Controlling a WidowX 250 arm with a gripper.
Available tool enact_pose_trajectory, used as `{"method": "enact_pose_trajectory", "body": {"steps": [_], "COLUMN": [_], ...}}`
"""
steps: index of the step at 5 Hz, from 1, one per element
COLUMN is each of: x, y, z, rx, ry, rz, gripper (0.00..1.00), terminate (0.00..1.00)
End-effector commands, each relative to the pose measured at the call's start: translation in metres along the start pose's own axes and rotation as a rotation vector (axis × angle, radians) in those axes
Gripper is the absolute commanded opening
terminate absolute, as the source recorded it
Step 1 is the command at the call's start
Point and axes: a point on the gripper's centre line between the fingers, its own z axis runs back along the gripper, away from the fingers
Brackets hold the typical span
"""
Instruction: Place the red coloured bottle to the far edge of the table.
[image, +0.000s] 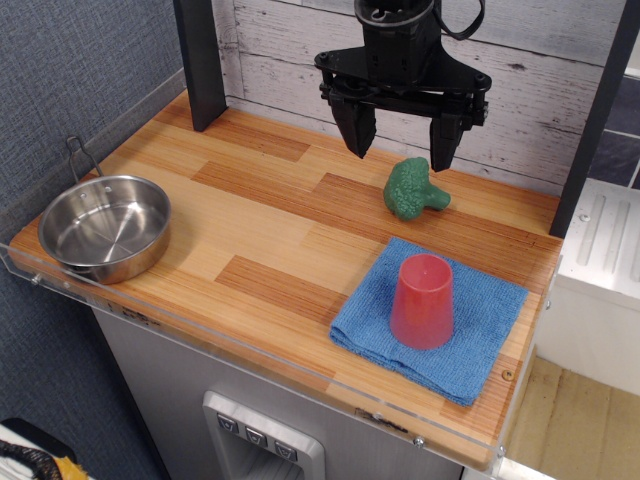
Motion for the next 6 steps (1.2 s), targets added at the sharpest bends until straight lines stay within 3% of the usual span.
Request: {"method": "enact_pose_trajectory", "body": {"steps": [1,4,6], "x": [0.000,-0.031,-0.047], "y": [0.000,-0.027,-0.036], "z": [0.000,0.004,-0.008], "rx": [0.000,-0.041,-0.009], "ry": [0.000,0.024,0.059], "rz": [0.000,-0.067,-0.114], "gripper": [1.00,1.00,1.00], "terminate": [0.00,0.00,0.00]}}
